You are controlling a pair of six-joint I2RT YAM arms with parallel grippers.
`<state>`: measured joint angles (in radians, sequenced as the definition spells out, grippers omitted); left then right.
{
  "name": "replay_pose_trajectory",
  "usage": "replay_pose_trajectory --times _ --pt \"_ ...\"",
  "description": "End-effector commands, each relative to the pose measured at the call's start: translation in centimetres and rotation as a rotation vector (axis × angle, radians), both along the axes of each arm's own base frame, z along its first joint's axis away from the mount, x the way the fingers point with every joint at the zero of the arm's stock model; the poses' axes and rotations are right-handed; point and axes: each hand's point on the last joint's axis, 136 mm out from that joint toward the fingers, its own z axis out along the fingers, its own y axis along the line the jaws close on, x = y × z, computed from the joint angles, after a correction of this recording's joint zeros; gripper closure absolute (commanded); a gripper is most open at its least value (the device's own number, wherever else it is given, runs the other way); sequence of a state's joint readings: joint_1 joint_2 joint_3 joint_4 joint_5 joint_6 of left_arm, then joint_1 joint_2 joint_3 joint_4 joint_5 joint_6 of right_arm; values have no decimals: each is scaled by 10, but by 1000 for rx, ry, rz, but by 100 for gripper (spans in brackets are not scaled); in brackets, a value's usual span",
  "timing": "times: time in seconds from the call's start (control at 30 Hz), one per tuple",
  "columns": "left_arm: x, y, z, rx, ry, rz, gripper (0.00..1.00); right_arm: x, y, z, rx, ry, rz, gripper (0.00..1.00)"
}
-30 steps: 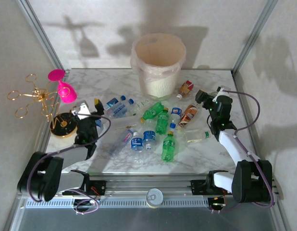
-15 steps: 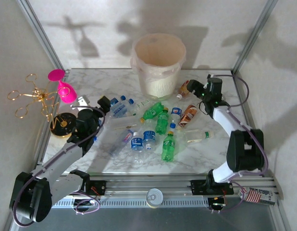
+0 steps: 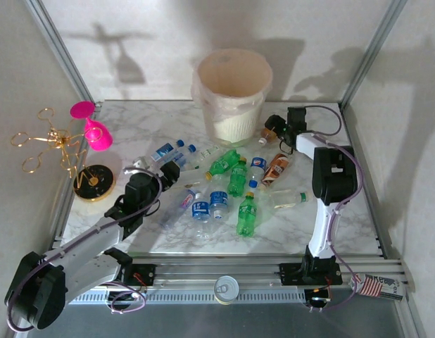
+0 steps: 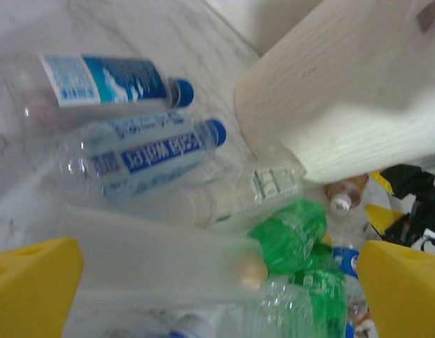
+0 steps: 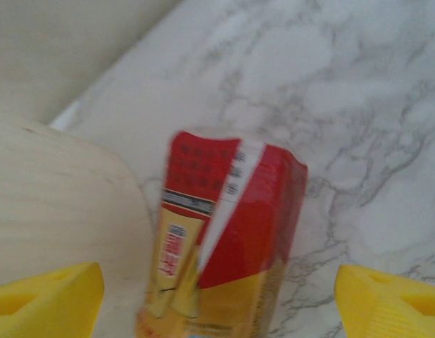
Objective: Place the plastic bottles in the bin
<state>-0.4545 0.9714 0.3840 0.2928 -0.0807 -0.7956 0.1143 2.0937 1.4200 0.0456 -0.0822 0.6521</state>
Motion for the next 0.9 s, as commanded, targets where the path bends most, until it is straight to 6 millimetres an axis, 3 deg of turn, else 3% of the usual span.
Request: replay_pose_trajectory --times 0.0,0.23,0.37,0.53,0.7,0.87 --pt "-9 -12 -12 -26 38 -43 1 6 9 -6 46 17 -2 15" --pt "-10 -19 -13 -28 43 -54 1 3 13 -38 52 60 6 19" --pt "-6 -25 -3 -33 26 -59 1 10 14 -46 47 72 18 22" --pt "-6 -31 3 -21 22 -66 0 19 16 -47 41 79 27 32" --pt "-8 -31 -1 -9 37 -60 0 18 15 -31 25 48 37 44" --pt "-6 -31 -5 3 52 -58 0 4 11 9 -5 -26 58 47"
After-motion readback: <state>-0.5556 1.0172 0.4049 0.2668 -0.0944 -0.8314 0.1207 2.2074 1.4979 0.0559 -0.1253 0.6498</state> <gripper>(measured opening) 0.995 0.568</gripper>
